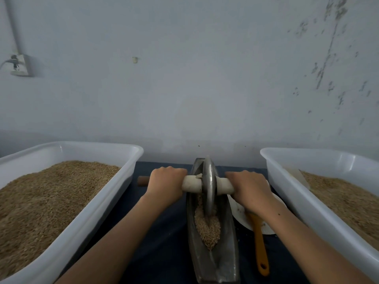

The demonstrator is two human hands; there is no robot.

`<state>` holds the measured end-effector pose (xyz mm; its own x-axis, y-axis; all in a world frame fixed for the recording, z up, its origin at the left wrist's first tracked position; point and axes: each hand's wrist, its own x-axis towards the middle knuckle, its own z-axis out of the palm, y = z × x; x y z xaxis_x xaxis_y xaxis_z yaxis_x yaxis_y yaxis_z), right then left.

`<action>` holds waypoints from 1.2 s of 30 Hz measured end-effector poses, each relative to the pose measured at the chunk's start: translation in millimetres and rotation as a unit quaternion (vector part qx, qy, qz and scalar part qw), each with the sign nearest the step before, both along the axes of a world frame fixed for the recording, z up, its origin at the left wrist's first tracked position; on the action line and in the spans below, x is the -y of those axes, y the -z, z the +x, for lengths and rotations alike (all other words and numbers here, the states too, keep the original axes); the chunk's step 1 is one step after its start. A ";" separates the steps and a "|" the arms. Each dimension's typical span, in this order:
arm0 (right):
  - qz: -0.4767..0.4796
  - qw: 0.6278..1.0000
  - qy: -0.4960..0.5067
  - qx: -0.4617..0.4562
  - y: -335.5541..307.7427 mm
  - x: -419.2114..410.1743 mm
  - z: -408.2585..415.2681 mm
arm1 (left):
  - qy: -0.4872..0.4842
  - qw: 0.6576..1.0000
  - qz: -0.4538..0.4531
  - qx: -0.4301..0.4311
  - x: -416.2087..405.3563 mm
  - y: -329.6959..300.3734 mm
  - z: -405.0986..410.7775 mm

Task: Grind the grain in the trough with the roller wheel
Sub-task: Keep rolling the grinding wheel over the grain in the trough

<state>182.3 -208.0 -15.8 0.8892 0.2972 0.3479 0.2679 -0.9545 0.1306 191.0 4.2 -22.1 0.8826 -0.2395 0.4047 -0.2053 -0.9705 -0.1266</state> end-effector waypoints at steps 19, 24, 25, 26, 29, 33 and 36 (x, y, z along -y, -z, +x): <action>-0.012 1.000 -0.005 0.006 2.1 -0.2 2.9 | -0.019 0.999 0.013 -0.047 2.5 -6.5 -5.7; -0.022 1.000 -0.013 -0.010 -1.3 2.4 3.5 | -0.017 0.998 0.014 -0.062 2.3 -7.3 -5.7; -0.025 0.999 -0.021 -0.033 -4.0 4.3 3.9 | -0.017 0.996 0.021 -0.083 1.9 -9.4 -5.7; -0.031 0.997 -0.027 -0.061 -6.2 5.7 4.5 | -0.017 0.993 0.025 -0.113 1.5 -11.9 -6.1; -0.048 0.987 -0.039 -0.148 -11.3 7.9 4.8 | -0.016 0.979 0.022 -0.200 -0.8 -16.8 -8.8; -0.054 0.982 -0.035 -0.177 -13.8 8.4 3.6 | -0.015 0.976 0.021 -0.215 -0.4 -18.1 -7.6; -0.045 0.991 -0.021 -0.124 -9.2 4.0 3.0 | -0.020 0.983 0.019 -0.180 -0.5 -16.1 -6.1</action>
<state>185.3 -212.0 -6.6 0.9303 0.3553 0.0916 0.3412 -0.9295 0.1398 185.0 4.7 -6.0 0.9759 -0.2110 0.0565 -0.2056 -0.9746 -0.0886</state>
